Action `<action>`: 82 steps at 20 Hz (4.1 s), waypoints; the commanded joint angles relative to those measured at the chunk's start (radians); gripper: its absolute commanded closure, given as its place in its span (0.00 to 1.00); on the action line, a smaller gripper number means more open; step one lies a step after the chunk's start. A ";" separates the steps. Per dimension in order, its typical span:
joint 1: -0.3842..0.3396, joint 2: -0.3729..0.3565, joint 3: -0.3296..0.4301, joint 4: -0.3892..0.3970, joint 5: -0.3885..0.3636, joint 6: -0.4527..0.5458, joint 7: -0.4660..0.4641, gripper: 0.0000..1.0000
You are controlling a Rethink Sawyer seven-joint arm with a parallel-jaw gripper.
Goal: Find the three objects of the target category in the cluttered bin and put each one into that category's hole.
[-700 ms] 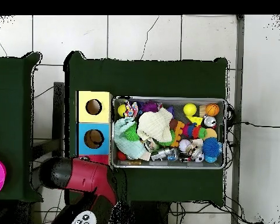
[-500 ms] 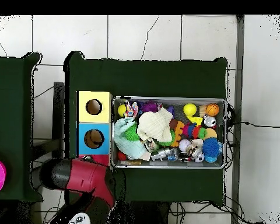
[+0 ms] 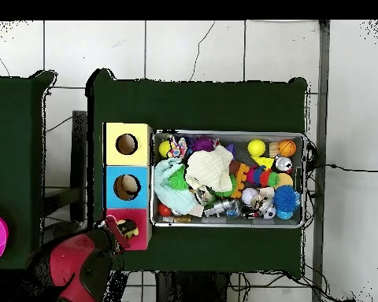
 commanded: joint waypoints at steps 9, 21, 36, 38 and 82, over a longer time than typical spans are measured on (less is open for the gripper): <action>-0.139 -0.010 0.176 0.072 0.088 0.029 0.176 1.00; -0.411 -0.231 0.567 0.269 0.192 0.200 -0.078 1.00; -0.034 -0.160 -0.032 0.007 -0.267 0.184 0.082 1.00; -0.048 -0.219 -0.010 0.016 -0.257 0.218 0.069 1.00; -0.539 -0.202 0.212 -0.115 -0.638 -0.208 -0.026 1.00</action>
